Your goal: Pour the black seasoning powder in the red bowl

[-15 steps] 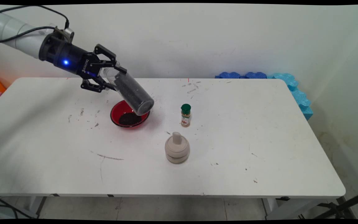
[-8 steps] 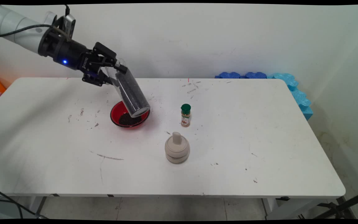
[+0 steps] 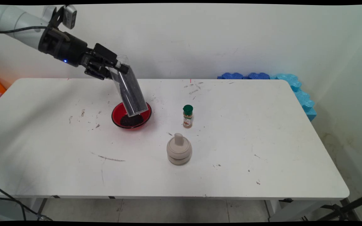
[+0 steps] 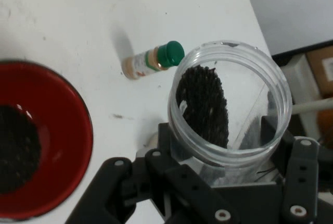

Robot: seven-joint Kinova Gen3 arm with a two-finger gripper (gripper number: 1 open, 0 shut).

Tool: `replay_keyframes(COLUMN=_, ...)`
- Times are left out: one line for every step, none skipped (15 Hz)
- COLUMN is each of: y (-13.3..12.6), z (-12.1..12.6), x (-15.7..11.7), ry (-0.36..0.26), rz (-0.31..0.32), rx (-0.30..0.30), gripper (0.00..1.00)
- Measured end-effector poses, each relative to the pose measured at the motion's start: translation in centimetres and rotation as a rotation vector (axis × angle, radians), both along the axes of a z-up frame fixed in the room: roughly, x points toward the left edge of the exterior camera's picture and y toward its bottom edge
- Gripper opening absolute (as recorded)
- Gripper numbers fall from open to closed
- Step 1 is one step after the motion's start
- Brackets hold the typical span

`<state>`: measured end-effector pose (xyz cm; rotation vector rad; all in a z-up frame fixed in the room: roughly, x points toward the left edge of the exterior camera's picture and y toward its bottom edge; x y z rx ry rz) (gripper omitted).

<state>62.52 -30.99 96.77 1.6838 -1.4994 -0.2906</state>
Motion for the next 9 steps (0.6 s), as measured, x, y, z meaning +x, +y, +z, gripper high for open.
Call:
replay_keyframes(y=-0.1, z=0.2, x=-0.1, ry=-0.023, rz=-0.025, rx=-0.032, gripper=0.00)
replay_keyframes(y=-0.2, z=0.3, x=-0.2, ry=-0.042, rz=-0.047, rx=-0.058, gripper=0.00)
replay_keyframes(y=-0.2, z=0.4, x=-0.2, ry=-0.054, rz=-0.062, rx=-0.076, gripper=0.00)
replay_keyframes(y=-0.2, z=0.5, x=-0.4, ry=-0.076, rz=-0.090, rx=-0.107, gripper=0.00)
replay_keyframes(y=-0.2, z=0.7, x=-0.6, ry=-0.096, rz=-0.117, rx=-0.137, gripper=0.00)
replay_keyframes(y=-0.1, z=1.0, x=-0.9, ry=-0.120, rz=-0.149, rx=-0.173, gripper=0.00)
replay_keyframes(y=0.1, z=1.2, x=-1.2, ry=-0.144, rz=-0.180, rx=-0.208, gripper=0.00)
replay_keyframes(y=0.2, z=1.3, x=-1.4, ry=-0.166, rz=-0.209, rx=-0.238, gripper=0.00)
replay_keyframes(y=0.3, z=1.4, x=-1.6, ry=-0.191, rz=-0.242, rx=-0.268, gripper=0.00)
